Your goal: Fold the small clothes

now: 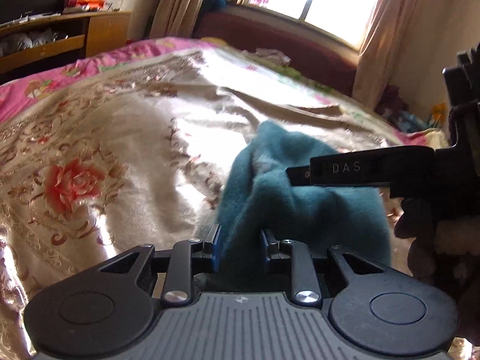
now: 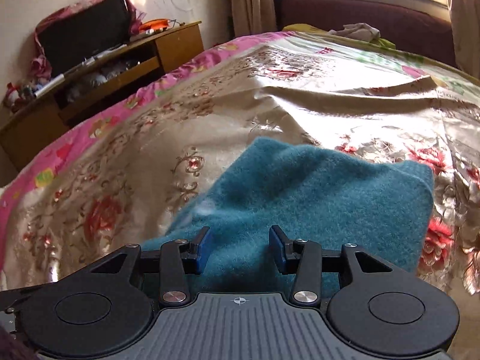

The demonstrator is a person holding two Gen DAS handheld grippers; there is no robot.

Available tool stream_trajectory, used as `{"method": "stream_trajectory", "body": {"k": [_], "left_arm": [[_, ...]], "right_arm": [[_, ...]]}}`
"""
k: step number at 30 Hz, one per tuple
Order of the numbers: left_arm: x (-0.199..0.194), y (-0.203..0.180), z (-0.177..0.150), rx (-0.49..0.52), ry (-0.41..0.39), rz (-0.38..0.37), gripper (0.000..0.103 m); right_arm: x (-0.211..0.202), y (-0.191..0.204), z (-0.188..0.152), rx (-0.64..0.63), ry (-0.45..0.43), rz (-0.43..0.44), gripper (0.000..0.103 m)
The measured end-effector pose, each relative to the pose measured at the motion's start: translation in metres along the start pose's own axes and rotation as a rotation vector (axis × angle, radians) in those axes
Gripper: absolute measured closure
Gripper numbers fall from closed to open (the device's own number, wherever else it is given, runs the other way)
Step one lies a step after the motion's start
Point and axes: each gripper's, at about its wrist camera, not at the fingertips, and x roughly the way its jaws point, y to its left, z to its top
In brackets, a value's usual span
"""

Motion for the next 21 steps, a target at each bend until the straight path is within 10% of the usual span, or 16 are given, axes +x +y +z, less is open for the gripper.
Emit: {"method": "stream_trajectory", "body": {"k": [21], "left_arm": [[0.032, 0.002, 0.006, 0.058, 0.110, 0.064, 0.069]], "right_arm": [[0.034, -0.009, 0.000, 0.038, 0.007, -0.018, 0.064]]}}
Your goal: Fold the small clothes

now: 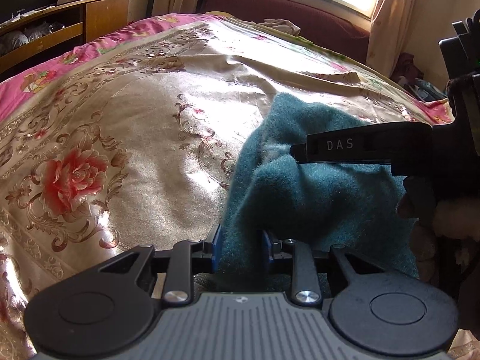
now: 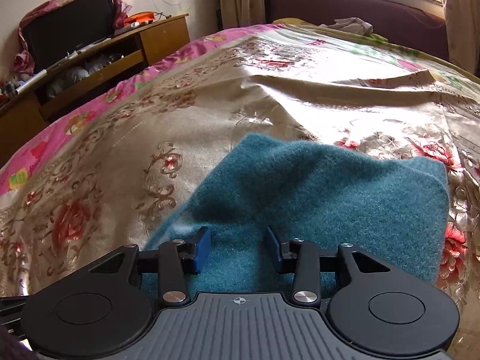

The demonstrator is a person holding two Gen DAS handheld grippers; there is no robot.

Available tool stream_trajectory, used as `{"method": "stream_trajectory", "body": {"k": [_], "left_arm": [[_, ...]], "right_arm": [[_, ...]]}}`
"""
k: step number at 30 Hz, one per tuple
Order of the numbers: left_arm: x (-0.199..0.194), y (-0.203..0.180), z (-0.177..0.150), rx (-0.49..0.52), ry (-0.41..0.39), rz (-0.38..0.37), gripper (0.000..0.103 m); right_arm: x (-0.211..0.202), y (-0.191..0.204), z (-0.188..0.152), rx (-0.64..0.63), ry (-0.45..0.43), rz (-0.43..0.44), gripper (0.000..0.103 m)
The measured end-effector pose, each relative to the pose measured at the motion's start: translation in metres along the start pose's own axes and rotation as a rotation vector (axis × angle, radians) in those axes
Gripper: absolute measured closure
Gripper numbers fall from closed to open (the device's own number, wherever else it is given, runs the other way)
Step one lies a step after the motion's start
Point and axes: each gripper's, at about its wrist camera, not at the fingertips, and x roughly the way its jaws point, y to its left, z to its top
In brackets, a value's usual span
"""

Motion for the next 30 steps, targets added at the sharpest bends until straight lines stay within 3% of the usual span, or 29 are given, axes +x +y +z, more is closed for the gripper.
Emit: {"method": "stream_trajectory", "body": {"k": [10, 30], "left_arm": [[0.0023, -0.0059, -0.0040, 0.030, -0.005, 0.016, 0.069], [0.0066, 0.0022, -0.0038, -0.009, 0.016, -0.016, 0.069]], "right_arm": [[-0.0019, 0.0018, -0.0004, -0.001, 0.004, -0.005, 0.064], [0.0021, 0.0067, 0.0007, -0.019, 0.018, -0.021, 0.063]]}}
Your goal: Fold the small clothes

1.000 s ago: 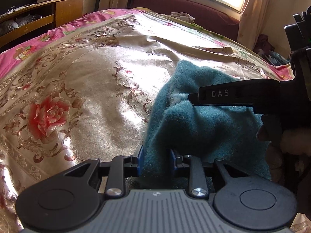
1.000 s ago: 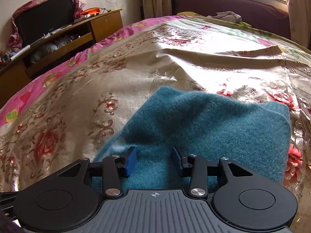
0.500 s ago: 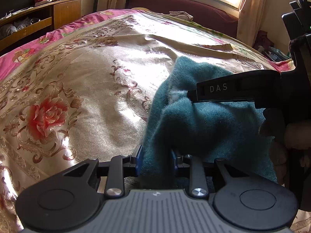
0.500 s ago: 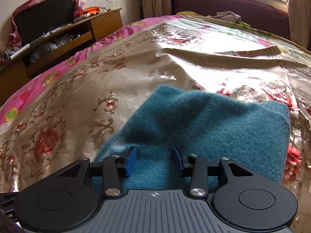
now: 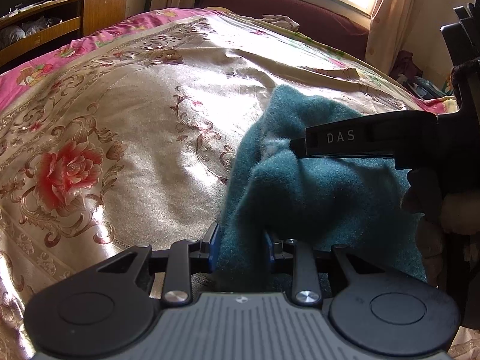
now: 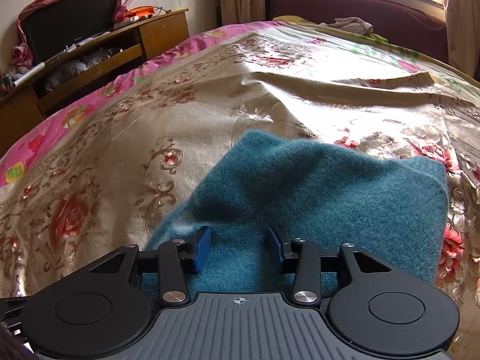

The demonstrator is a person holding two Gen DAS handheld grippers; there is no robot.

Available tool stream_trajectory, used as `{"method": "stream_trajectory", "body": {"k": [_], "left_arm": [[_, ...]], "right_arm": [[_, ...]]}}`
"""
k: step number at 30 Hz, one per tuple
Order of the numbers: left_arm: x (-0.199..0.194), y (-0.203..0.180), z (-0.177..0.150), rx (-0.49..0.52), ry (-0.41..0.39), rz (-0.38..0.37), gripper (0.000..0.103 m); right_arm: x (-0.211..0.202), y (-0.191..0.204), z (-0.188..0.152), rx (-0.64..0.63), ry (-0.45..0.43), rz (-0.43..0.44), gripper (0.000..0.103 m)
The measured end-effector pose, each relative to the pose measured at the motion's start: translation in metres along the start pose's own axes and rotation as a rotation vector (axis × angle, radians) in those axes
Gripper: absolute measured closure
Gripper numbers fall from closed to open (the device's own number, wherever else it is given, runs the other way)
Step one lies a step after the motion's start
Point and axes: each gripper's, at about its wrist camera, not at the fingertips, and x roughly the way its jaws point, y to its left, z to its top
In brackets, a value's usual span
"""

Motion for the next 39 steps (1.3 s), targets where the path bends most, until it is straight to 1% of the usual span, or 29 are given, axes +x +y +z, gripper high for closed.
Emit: {"method": "stream_trajectory", "body": {"k": [6, 9, 14, 15, 16, 18, 21, 23, 25, 26, 27, 28, 31, 32, 35, 36, 37, 39], "left_arm": [[0.000, 0.000, 0.000, -0.001, 0.001, 0.000, 0.068], [0.000, 0.001, 0.001, 0.001, 0.003, 0.002, 0.065], [-0.010, 0.010, 0.004, -0.031, -0.008, -0.050, 0.064], [-0.014, 0.010, 0.005, -0.025, -0.017, -0.051, 0.064], [-0.018, 0.010, 0.006, -0.016, -0.027, -0.051, 0.064], [-0.023, 0.008, 0.010, -0.003, -0.044, -0.050, 0.064], [-0.027, 0.006, 0.017, 0.002, -0.066, -0.067, 0.064], [-0.028, 0.002, 0.022, 0.009, -0.078, -0.084, 0.064], [-0.028, -0.005, 0.028, 0.028, -0.088, -0.106, 0.064], [-0.026, -0.010, 0.030, 0.045, -0.092, -0.112, 0.063], [-0.023, -0.016, 0.032, 0.066, -0.092, -0.114, 0.063], [-0.019, -0.019, 0.035, 0.077, -0.086, -0.117, 0.062], [0.003, -0.014, 0.041, 0.053, -0.032, -0.133, 0.060], [0.009, -0.009, 0.041, 0.043, -0.016, -0.143, 0.057], [0.012, 0.002, 0.042, 0.051, -0.005, -0.164, 0.049], [0.010, 0.004, 0.044, 0.057, -0.002, -0.175, 0.049], [0.009, 0.005, 0.045, 0.067, 0.000, -0.182, 0.049], [0.008, 0.003, 0.048, 0.091, -0.003, -0.179, 0.047]], "right_arm": [[0.000, 0.000, 0.000, 0.001, 0.000, 0.001, 0.062], [-0.002, -0.001, 0.000, 0.018, 0.000, 0.005, 0.062], [-0.028, -0.013, -0.001, 0.089, -0.027, 0.034, 0.060], [-0.037, -0.018, -0.004, 0.099, -0.041, 0.038, 0.059], [-0.046, -0.023, -0.008, 0.110, -0.052, 0.039, 0.055], [-0.065, -0.037, -0.019, 0.134, -0.070, 0.033, 0.053], [-0.090, -0.063, -0.040, 0.190, -0.085, 0.014, 0.053], [-0.101, -0.079, -0.054, 0.234, -0.079, -0.018, 0.047], [-0.109, -0.096, -0.070, 0.282, -0.068, -0.047, 0.046], [-0.110, -0.102, -0.077, 0.302, -0.063, -0.047, 0.045], [-0.110, -0.108, -0.082, 0.317, -0.054, -0.041, 0.044], [-0.107, -0.113, -0.087, 0.337, -0.042, -0.026, 0.041], [-0.093, -0.127, -0.098, 0.438, -0.018, 0.079, 0.035], [-0.088, -0.129, -0.100, 0.459, -0.018, 0.106, 0.034], [-0.070, -0.133, -0.100, 0.510, -0.020, 0.201, 0.031], [-0.062, -0.134, -0.100, 0.535, -0.016, 0.234, 0.027], [-0.057, -0.134, -0.100, 0.549, -0.018, 0.243, 0.020], [-0.050, -0.134, -0.101, 0.554, -0.019, 0.256, 0.016]]}}
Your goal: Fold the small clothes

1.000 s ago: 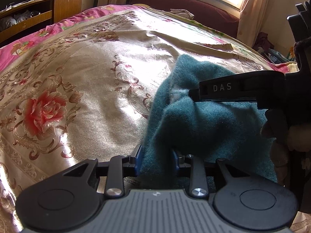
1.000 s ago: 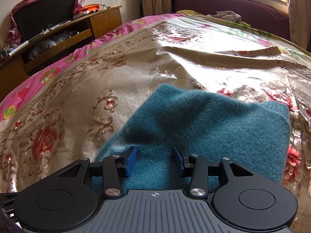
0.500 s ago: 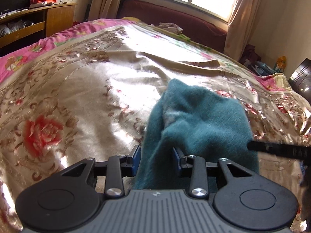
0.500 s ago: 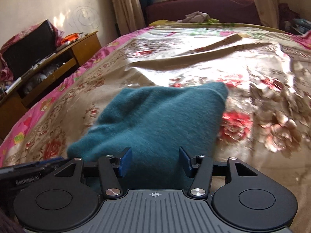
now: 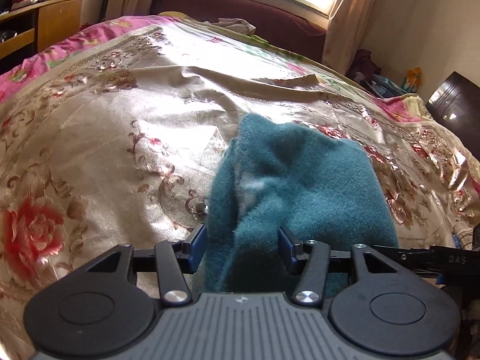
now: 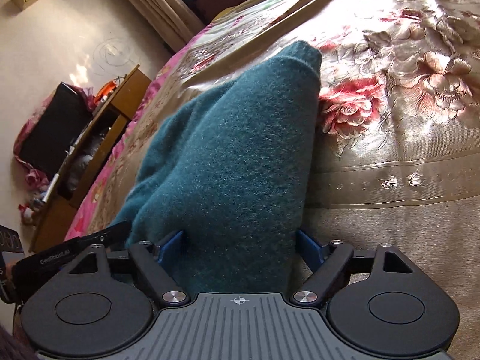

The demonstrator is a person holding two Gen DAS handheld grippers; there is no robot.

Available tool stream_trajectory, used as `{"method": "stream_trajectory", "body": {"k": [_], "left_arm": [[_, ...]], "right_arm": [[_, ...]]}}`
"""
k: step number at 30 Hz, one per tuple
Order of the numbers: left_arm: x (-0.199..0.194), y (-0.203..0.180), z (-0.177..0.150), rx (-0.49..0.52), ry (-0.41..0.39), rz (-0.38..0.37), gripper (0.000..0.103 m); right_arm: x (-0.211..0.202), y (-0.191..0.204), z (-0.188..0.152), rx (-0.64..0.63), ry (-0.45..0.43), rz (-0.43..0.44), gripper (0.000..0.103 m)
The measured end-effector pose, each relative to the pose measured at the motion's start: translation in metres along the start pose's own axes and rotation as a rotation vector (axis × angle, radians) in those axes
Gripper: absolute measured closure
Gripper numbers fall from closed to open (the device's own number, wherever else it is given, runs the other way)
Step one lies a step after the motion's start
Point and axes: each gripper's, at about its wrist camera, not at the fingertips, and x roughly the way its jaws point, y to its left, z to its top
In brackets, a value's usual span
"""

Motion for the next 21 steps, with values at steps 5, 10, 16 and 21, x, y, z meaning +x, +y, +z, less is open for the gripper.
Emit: {"method": "stream_trajectory", "body": {"k": [5, 10, 16, 21], "left_arm": [[0.006, -0.002, 0.000, 0.023, -0.004, -0.010, 0.040], [0.023, 0.012, -0.004, -0.001, 0.022, -0.018, 0.015], [0.035, 0.022, -0.012, -0.083, 0.072, -0.083, 0.014], [0.039, -0.003, -0.019, -0.072, 0.102, -0.138, 0.032]], "right_arm": [[0.014, -0.015, -0.002, 0.072, 0.013, 0.077, 0.014], [0.025, -0.012, -0.002, 0.080, -0.001, 0.089, 0.012], [0.021, -0.010, 0.001, 0.086, 0.016, 0.070, 0.021], [0.005, -0.022, 0.003, 0.108, 0.047, 0.080, 0.041]]}}
